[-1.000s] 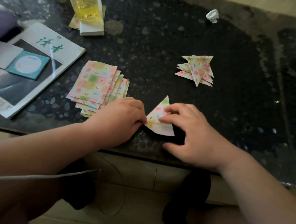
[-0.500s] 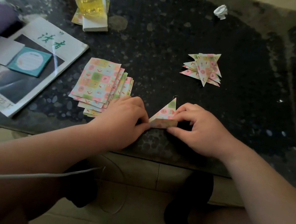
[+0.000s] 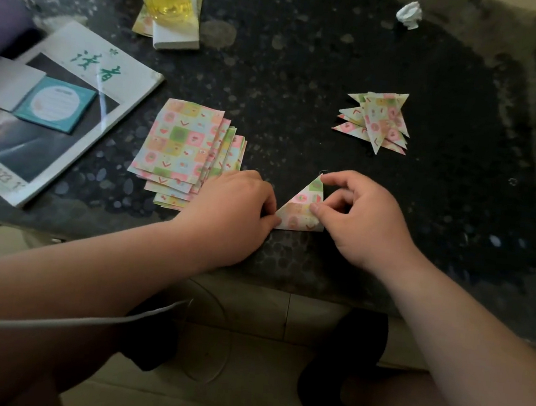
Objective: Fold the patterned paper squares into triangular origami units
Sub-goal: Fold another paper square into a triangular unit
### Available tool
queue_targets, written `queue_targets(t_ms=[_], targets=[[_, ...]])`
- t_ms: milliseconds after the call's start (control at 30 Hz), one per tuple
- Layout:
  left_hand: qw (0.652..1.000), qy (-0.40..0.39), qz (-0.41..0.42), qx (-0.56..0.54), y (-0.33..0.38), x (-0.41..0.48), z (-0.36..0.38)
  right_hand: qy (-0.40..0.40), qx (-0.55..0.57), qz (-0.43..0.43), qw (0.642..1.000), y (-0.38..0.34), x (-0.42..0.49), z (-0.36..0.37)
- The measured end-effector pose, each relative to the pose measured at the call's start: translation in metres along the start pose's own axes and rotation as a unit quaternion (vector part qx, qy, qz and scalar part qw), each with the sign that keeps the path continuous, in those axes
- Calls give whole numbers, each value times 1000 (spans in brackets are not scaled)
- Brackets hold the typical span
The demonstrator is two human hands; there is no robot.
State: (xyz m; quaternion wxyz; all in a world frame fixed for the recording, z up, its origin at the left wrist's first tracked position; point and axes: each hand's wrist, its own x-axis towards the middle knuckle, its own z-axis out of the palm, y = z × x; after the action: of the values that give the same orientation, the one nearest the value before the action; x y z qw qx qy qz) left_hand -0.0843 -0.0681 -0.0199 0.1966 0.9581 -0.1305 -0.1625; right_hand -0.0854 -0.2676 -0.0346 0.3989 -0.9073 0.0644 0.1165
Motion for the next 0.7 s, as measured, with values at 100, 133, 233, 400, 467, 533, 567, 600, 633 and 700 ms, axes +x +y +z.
queue_targets(t_ms=[100,133,233,400,467,533,567,600,633,700], targets=[[996,16,56,60,4,-8,1,20,-19,-12,1000,-2,-2,7],[993,26,83,79,7,-13,2,25,-24,-16,999,-2,-3,8],[985,4,124,124,16,-31,7,38,-25,-30,999,0,-3,11],[976,-26,112,186,15,-51,23,17,-24,-54,998,2,-3,4],[977,-25,107,185,13,-52,22,-7,-19,-85,996,2,-4,-4],[977,-33,106,182,12,-54,21,-17,-17,-129,991,2,-5,-11],[977,-36,108,178,12,-55,20,-21,-17,-145,989,1,-7,-13],[978,-37,111,171,13,-55,19,-26,-17,-154,988,-1,-8,-15],[980,-37,112,157,14,-54,17,-32,-19,-156,987,-3,-8,-15],[986,-38,114,112,14,-48,15,-47,-28,-147,988,-5,-7,-12]])
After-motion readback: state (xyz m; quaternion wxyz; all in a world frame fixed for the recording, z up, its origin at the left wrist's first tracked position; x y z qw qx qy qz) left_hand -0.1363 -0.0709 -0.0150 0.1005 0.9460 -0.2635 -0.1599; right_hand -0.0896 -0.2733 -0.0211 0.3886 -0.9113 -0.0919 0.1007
